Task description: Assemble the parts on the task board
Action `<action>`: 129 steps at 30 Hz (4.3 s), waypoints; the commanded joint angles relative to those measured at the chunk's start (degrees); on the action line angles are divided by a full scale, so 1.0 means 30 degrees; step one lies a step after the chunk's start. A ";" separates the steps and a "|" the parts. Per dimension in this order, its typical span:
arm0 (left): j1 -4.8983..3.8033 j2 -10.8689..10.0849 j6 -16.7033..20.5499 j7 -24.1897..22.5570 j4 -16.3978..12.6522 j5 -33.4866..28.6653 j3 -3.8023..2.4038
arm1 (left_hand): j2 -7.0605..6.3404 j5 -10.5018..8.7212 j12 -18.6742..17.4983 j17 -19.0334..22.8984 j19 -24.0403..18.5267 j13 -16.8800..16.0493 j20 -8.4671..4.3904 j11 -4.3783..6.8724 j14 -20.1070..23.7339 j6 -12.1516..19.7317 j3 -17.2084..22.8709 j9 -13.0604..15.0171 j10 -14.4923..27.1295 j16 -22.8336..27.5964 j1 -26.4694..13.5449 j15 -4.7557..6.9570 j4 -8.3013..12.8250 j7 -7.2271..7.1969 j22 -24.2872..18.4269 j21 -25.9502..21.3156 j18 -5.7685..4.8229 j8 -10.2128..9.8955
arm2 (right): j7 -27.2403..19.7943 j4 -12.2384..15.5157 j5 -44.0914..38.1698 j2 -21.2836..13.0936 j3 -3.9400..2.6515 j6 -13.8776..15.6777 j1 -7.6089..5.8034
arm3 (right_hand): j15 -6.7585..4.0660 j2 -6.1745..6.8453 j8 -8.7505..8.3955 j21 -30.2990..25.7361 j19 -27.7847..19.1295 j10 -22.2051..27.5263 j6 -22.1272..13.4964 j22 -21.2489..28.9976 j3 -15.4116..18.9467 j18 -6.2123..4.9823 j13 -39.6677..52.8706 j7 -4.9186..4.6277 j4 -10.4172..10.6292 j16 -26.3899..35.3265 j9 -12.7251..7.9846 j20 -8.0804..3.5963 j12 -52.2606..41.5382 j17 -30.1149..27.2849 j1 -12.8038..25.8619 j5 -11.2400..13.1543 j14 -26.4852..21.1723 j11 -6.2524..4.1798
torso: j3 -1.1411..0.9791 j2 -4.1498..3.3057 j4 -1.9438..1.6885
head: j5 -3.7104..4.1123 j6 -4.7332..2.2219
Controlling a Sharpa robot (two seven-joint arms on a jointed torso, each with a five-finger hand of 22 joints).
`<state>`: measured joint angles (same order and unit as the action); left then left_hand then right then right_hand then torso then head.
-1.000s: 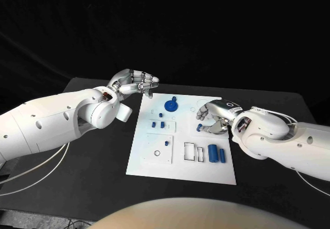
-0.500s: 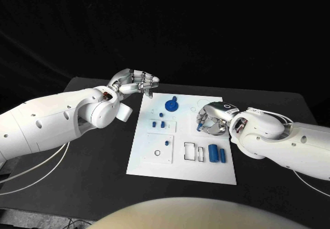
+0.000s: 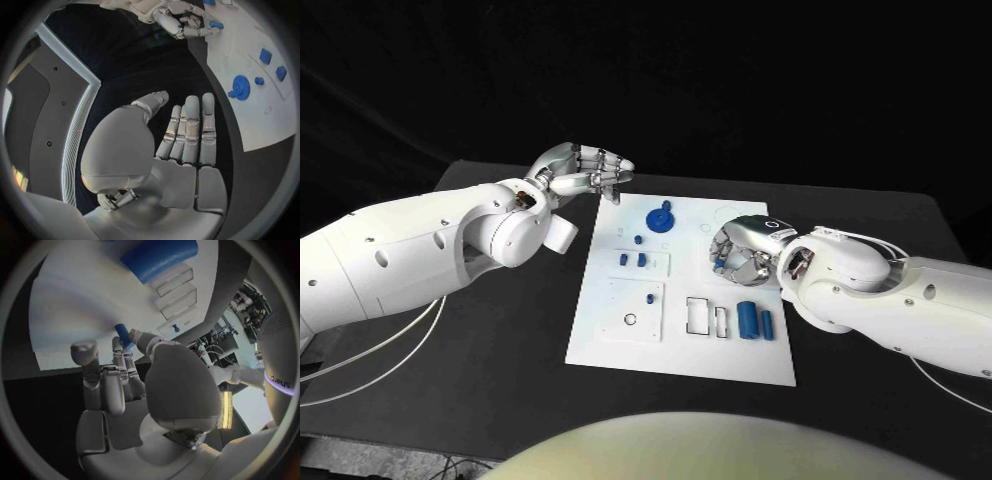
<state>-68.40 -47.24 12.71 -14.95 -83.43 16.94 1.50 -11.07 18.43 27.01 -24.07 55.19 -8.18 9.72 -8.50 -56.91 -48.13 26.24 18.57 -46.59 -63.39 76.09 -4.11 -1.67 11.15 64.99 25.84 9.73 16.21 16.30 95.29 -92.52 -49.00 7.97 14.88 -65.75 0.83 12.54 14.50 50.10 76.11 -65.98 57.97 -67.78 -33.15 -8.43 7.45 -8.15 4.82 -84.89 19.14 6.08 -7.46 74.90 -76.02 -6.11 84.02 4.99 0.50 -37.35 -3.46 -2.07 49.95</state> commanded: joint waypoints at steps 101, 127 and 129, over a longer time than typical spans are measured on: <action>-0.0011 0.0395 -0.0565 0.0175 0.0324 -0.0001 -0.0016 | 0.0223 0.0024 0.0271 0.0077 0.0033 0.0067 0.0126 0.0010 0.0209 0.0126 -0.0257 -0.0096 0.0286 -0.0018 -0.0236 -0.0050 -0.0200 0.0035 -0.0128 -0.0298 0.0157 0.0102 | -0.0284 0.1178 -0.0998 0.4645 0.0210 0.1367 0.2224 | -0.0605 -0.0175 0.0928 0.0794 0.0278 -0.1959 0.0956 -0.0750 -0.1907 0.0340 0.0357 0.0325 -0.1381 -0.0243 0.1273 -0.0428 0.0391 0.1811 -0.0709 -0.0199 0.1290 -0.0516 | 0.0032 0.0006 -0.0010 | -0.0918 0.0017; -0.0012 0.0378 -0.0605 0.0267 0.0332 0.0042 -0.0016 | 0.0226 0.0023 0.0288 0.0087 0.0041 0.0078 0.0132 0.0003 0.0226 0.0139 -0.0284 -0.0108 0.0341 -0.0027 -0.0240 -0.0057 -0.0215 0.0038 -0.0143 -0.0334 0.0156 0.0107 | -0.0554 0.0771 -0.1044 0.4820 0.0282 0.0566 0.2238 | 0.0297 0.0910 -0.0479 -0.2867 -0.1507 0.1932 -0.1624 0.0923 -0.0489 -0.0232 -0.0361 -0.0483 -0.1647 0.0498 0.0867 0.0399 0.1015 0.0502 0.0944 -0.0407 0.0732 0.0521 | 0.0012 0.0027 0.0005 | -0.0964 0.0017; -0.0012 0.0385 -0.0619 0.0286 0.0345 0.0042 -0.0015 | 0.0226 0.0023 0.0288 0.0087 0.0041 0.0078 0.0132 0.0003 0.0226 0.0139 -0.0284 -0.0108 0.0341 -0.0027 -0.0240 -0.0057 -0.0215 0.0038 -0.0143 -0.0334 0.0156 0.0107 | -0.0557 0.0831 -0.1043 0.4722 0.0283 0.0962 0.2238 | 0.0323 0.0896 -0.0480 -0.3092 -0.1619 0.2093 -0.1648 0.1023 -0.0158 -0.0271 -0.0383 -0.0495 -0.1669 0.0565 0.0825 0.0431 0.0904 0.0384 0.0957 -0.0400 0.0672 0.0537 | -0.0007 0.0031 0.0012 | -0.0952 0.0017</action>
<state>-68.40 -46.16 11.73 -14.00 -82.29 17.02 1.50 -10.62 18.43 27.68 -23.86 55.19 -7.99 9.72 -8.50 -56.71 -48.13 25.61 18.34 -45.76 -63.39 75.63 -4.32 -2.31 11.14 64.66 25.19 9.73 16.38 15.38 97.63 -95.39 -34.71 8.80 17.07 -59.08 1.43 15.29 13.29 40.99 71.56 -59.96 53.35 -64.76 -33.88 -8.42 6.37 -9.68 -0.15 -83.43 21.65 7.45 -4.44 74.91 -73.65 -7.52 84.03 6.64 0.54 -37.27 -3.45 -4.92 50.01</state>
